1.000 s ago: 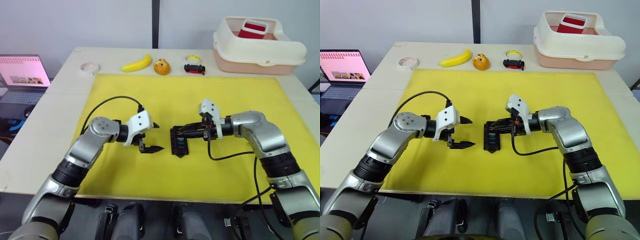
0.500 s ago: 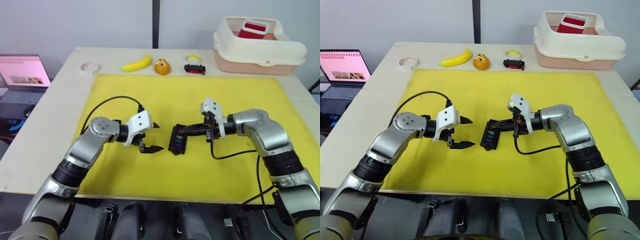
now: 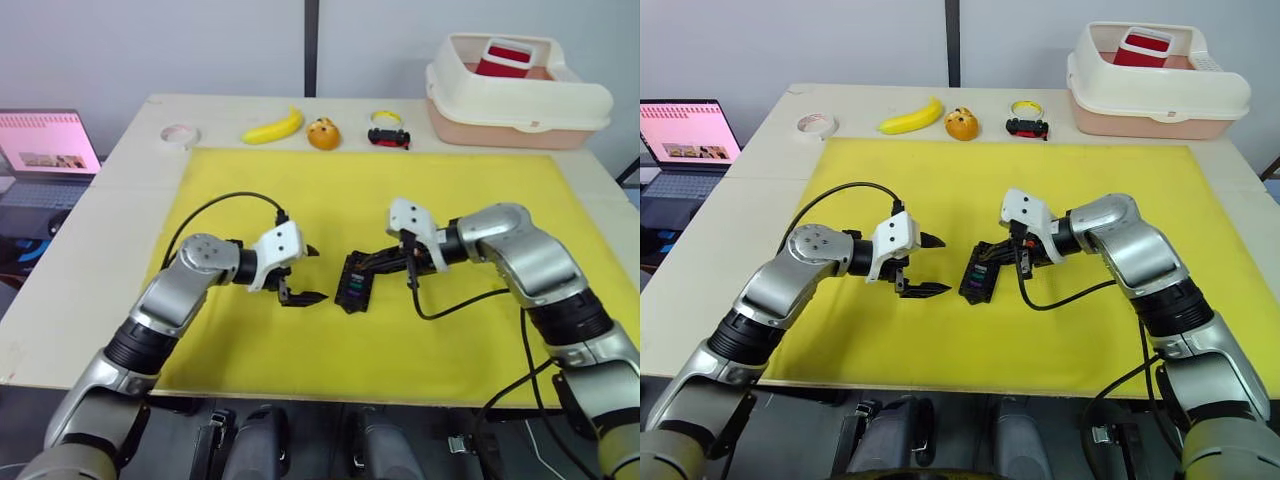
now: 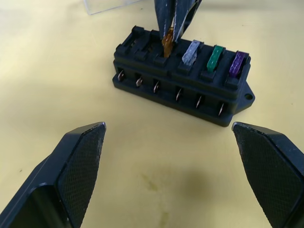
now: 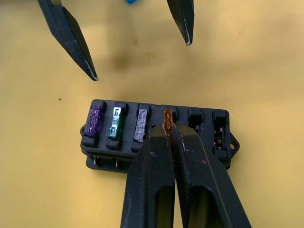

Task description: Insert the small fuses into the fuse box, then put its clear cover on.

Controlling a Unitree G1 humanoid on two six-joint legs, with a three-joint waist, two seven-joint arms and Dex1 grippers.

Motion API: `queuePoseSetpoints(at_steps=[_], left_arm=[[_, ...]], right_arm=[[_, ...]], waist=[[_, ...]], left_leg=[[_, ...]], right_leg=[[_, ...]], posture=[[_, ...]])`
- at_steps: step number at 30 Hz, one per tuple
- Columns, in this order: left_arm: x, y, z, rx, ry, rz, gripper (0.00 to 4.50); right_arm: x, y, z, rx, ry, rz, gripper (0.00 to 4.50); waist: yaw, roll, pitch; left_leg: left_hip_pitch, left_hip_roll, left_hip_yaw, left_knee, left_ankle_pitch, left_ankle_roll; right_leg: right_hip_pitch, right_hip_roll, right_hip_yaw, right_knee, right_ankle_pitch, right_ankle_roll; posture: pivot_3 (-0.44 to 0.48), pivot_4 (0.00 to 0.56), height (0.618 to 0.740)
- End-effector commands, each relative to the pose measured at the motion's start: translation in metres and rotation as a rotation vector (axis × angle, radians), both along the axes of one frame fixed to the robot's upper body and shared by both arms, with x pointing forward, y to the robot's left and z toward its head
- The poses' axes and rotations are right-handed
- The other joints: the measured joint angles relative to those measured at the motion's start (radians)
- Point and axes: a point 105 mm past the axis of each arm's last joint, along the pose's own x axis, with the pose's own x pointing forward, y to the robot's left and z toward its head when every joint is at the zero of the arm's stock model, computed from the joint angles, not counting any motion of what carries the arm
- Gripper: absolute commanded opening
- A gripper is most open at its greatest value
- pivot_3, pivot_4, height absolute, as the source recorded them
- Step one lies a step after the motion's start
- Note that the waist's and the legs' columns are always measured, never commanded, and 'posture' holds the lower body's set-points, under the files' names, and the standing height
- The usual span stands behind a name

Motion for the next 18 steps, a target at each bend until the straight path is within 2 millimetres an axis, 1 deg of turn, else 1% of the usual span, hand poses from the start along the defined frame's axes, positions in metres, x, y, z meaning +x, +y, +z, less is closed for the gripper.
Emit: queuePoseSetpoints(at_steps=[1,7,18], left_arm=[[-0.002,-0.002,0.009,-0.022,-0.035,-0.015,4.5],[-0.002,-0.003,0.009,-0.024,-0.035,-0.016,4.5],[-0.002,-0.003,0.009,-0.023,-0.036,-0.016,4.5]], right_arm=[[0.003,-0.001,0.008,-0.037,-0.057,-0.006,0.09],[0.003,0.0,0.011,-0.045,-0.066,-0.016,0.09],[0.003,0.003,0.025,-0.077,-0.108,-0.034,0.09]], waist=[[0.0,0.0,0.0],[0.0,0.0,0.0],[0.0,0.0,0.0]], left_leg=[[0.0,0.0,0.0,0.0,0.0,0.0],[0.0,0.0,0.0,0.0,0.0,0.0],[0.0,0.0,0.0,0.0,0.0,0.0]], right_leg=[[0.0,0.0,0.0,0.0,0.0,0.0],[0.0,0.0,0.0,0.0,0.0,0.0],[0.0,0.0,0.0,0.0,0.0,0.0]], posture=[[0.0,0.15,0.74],[0.0,0.15,0.74],[0.0,0.15,0.74]])
